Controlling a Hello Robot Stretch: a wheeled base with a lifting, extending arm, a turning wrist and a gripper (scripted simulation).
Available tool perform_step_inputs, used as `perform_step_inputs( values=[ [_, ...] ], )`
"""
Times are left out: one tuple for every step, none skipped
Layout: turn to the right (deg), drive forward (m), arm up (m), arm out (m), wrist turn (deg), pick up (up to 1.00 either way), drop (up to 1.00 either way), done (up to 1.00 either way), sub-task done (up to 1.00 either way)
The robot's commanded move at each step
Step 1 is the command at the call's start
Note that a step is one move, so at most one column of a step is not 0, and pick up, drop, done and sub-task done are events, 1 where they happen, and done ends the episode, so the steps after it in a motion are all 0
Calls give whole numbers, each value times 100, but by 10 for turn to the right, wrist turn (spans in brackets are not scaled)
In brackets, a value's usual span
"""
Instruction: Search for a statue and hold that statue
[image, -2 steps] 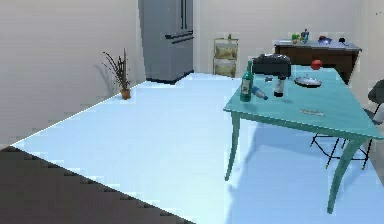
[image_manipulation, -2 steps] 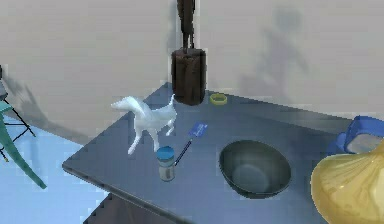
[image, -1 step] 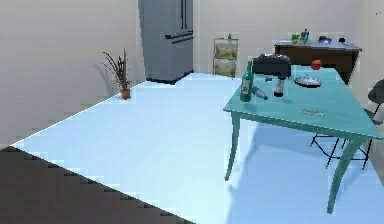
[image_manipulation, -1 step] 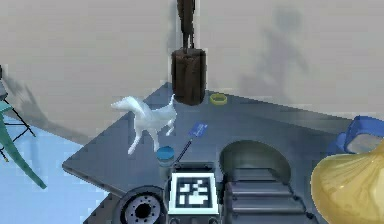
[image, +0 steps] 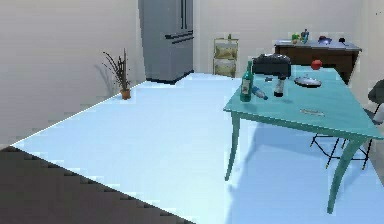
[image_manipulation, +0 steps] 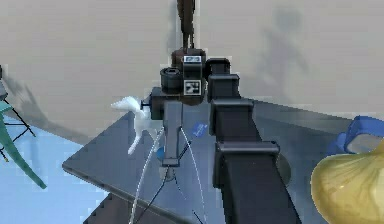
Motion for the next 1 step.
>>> perform_step_inputs(
  values=[
    [0, 0, 0, 0, 450, 0, 0, 0, 0]
  ],
)
